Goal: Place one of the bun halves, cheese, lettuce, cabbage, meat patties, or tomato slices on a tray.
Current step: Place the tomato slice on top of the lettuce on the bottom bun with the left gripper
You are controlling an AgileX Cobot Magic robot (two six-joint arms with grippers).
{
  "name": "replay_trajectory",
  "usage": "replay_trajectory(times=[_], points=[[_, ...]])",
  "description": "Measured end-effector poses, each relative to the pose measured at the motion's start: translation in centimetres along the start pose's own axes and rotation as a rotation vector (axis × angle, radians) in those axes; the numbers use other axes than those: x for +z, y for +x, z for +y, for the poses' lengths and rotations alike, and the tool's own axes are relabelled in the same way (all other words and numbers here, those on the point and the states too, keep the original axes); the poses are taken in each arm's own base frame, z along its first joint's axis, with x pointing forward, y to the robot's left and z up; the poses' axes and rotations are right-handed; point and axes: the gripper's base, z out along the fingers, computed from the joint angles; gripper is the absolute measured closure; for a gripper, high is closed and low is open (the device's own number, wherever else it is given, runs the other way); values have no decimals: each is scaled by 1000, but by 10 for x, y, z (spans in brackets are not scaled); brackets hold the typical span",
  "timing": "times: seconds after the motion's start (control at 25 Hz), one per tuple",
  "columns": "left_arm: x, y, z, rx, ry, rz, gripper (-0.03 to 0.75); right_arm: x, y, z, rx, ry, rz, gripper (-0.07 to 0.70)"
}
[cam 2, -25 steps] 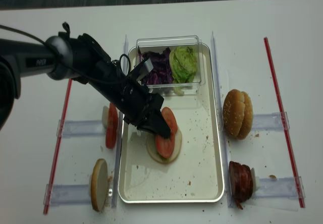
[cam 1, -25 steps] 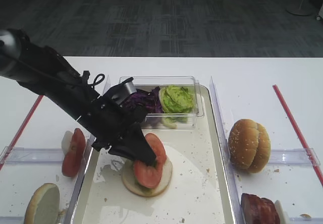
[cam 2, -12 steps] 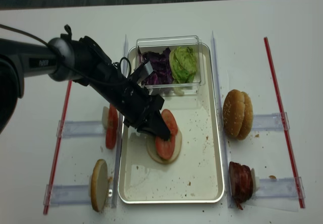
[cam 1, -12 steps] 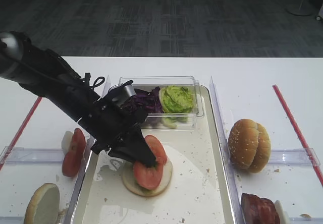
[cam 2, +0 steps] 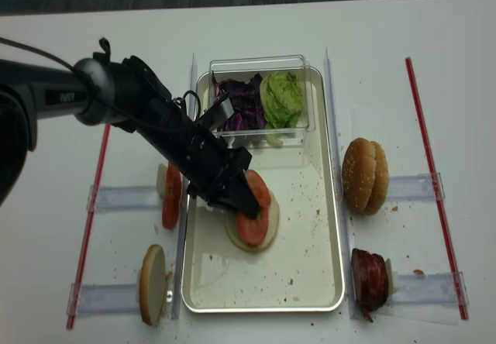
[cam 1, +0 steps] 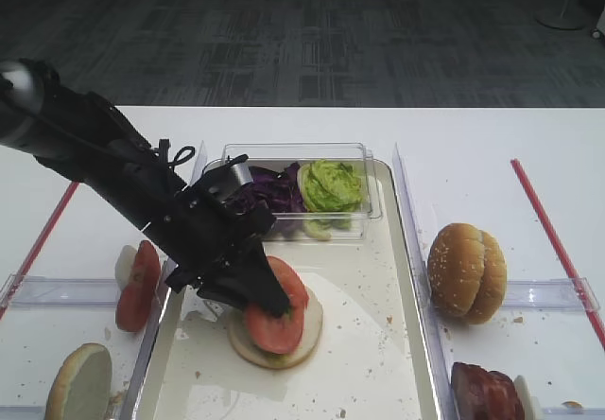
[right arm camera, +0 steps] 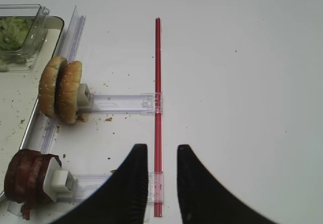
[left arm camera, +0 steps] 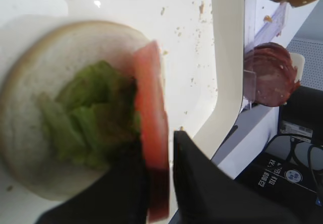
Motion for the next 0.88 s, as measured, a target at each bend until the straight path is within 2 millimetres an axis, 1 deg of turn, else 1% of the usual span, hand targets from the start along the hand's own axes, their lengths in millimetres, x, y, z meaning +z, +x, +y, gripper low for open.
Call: replay_trajectory(times=[0.36, 0.72, 0.88], points=[[0, 0, 0, 10, 0, 0, 439, 0, 0, 0, 5, 0, 0, 438], [0, 0, 0, 29, 0, 0, 231, 0, 0, 0, 0, 0, 0, 438], [0, 0, 0, 35, 1, 2, 190, 0, 0, 0, 0, 0, 0, 438]])
